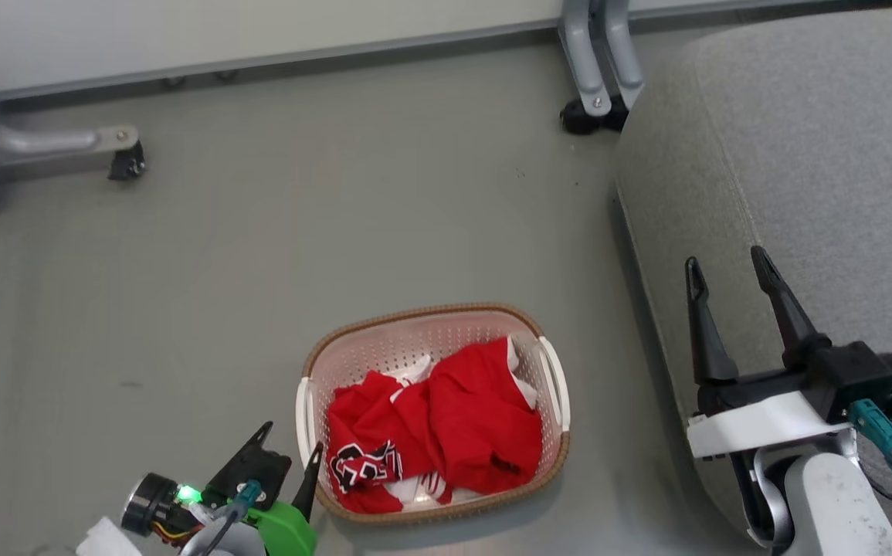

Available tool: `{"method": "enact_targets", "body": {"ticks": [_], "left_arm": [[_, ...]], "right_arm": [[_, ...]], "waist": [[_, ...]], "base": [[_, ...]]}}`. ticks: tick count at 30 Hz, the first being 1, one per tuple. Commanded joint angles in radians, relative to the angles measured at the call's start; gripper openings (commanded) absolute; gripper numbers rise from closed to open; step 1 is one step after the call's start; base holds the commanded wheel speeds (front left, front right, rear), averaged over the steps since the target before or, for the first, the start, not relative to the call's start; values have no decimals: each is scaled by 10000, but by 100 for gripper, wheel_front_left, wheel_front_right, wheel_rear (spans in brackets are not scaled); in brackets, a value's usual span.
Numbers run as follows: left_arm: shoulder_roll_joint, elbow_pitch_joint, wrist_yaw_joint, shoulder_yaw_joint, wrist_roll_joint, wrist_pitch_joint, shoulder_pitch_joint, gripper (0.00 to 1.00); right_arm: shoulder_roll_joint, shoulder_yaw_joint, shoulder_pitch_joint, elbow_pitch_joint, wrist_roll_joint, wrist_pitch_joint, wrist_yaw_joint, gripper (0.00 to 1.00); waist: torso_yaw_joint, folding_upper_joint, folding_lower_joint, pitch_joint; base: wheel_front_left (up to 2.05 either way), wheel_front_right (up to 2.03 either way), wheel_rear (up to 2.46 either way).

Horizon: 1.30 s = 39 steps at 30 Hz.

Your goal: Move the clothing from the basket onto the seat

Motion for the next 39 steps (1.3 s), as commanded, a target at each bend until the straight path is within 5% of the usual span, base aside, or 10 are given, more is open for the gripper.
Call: {"method": "enact_targets", "body": {"ticks": [1,12,21,31,39], "left_arm": [[118,601,14,-223,272,-7,-692,100],[427,2818,-124,-1763,1196,-4,-3752,100],[608,4333,-171,-3959,1825,-3,-5582,100],[455,5568,-174,-5783,1002,543,-7013,100],[926,5636,-156,-6996,230,2180,-7661,100]], "right_arm": [[-3,85,-276,-66,-131,-32,1,100],[-6,455,-1136,-312,40,-32,1,100],[-4,487,-1652,-512,71,-32,1,100],[-1,777,-2035,-593,410,-32,1,100],[-4,891,-2189,-653,876,-32,1,100]], "waist": [[-565,0,0,1990],[-1033,0,0,4485],[-1299,0,0,5755],[-1728,0,0,6870],[-2157,0,0,7354]], "base": [[0,0,0],[0,0,0],[0,0,0],[0,0,0],[0,0,0]]}}
